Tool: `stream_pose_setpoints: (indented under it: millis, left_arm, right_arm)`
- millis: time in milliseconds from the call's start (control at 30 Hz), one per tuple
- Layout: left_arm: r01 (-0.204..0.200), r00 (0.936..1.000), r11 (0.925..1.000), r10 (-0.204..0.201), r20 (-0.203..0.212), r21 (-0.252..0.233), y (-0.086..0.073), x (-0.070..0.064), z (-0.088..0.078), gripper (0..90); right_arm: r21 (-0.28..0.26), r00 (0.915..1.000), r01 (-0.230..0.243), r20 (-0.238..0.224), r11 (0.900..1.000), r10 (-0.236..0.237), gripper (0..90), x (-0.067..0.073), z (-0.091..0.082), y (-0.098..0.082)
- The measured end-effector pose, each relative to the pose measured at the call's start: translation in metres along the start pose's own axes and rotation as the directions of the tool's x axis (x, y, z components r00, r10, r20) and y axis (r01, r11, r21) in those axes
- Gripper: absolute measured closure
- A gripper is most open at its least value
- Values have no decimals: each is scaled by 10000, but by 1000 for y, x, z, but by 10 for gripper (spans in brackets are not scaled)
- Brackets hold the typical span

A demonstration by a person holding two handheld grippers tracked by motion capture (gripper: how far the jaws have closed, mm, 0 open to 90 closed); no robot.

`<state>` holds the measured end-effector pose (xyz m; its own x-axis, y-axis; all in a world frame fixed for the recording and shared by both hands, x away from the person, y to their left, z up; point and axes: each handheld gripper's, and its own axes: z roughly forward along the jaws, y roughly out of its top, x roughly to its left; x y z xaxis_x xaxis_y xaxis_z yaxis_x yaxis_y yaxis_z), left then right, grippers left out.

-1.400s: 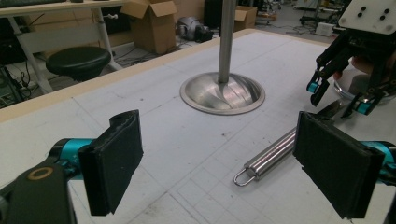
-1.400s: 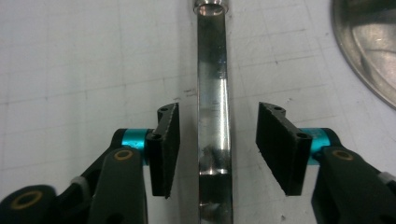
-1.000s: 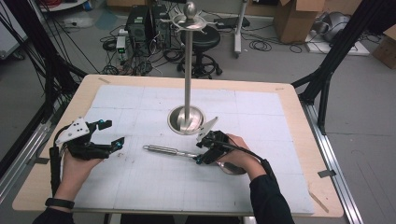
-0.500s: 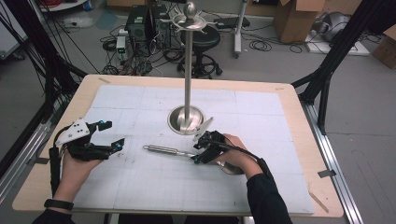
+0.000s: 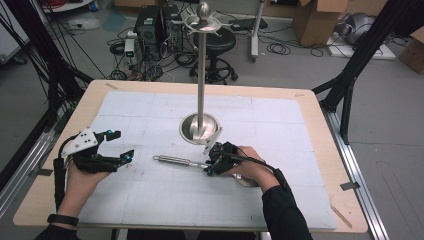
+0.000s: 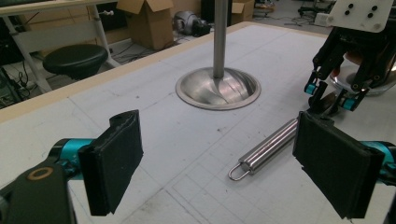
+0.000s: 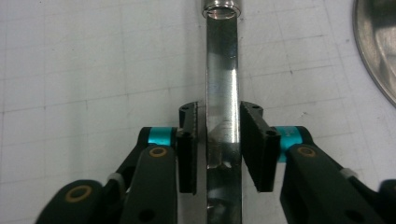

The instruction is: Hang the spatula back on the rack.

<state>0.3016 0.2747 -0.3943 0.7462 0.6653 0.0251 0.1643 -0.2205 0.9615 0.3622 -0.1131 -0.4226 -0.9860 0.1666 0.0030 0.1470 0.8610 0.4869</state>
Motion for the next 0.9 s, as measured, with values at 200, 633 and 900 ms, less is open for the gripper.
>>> stream_pose_setpoints:
  millis: [200,633,900]
  left_arm:
    - [1,10000,10000,-1,8,2,0,0,-1,164]
    - [-11,10000,10000,11,-6,-15,0,0,-1,164]
    - [-4,10000,10000,4,8,-9,0,1,-2,165]
  right_arm:
    - [28,9998,-186,-15,9998,186,745,0,0,0]
    - [-209,9991,-410,105,9989,412,752,0,-5,-2]
    - [-1076,9964,-753,311,9913,791,753,-1,-24,-10]
